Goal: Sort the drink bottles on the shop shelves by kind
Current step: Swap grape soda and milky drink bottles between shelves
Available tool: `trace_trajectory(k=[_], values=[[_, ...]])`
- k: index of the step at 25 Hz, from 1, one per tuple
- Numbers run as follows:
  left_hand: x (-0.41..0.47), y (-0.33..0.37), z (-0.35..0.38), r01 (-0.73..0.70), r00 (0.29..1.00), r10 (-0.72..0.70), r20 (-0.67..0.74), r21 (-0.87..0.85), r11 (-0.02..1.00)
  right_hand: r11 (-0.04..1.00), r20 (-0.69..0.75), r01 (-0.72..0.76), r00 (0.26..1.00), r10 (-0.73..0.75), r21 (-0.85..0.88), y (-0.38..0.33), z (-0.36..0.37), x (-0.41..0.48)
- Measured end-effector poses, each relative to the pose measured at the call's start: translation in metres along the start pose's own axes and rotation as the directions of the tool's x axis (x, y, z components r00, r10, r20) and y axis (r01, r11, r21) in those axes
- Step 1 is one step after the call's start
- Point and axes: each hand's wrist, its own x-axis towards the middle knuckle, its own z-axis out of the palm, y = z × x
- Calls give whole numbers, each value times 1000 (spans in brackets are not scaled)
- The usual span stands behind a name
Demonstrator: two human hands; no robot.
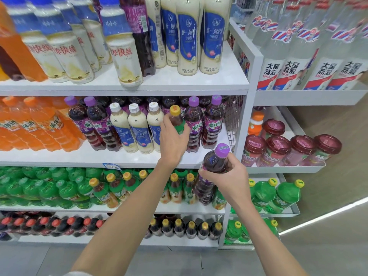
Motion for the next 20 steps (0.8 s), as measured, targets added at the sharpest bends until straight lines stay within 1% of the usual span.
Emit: trace_trajectory(k=[2, 6, 8, 13, 20], values=[[1, -10, 5, 19, 999, -18, 33, -21, 1000, 1000, 0, -1, 1000, 1, -5, 1, 1, 0], [2, -30, 10, 162, 982, -149, 120, -110, 981, 1000, 8, -17, 1000, 17, -18, 7, 0, -4], [-2, -39, 15, 211, 972, -196, 127, -118, 970, 999, 1, -19, 1000, 19, -32, 9, 1, -7], [-5, -45, 25, 213, 975, -204, 84, -112, 971, 999, -20, -28, 999, 28, -43, 15, 0, -5], [1, -44, 28, 233, 971, -225, 85, -90, 968, 996, -30, -57, 998, 55, -73, 19, -1, -3]])
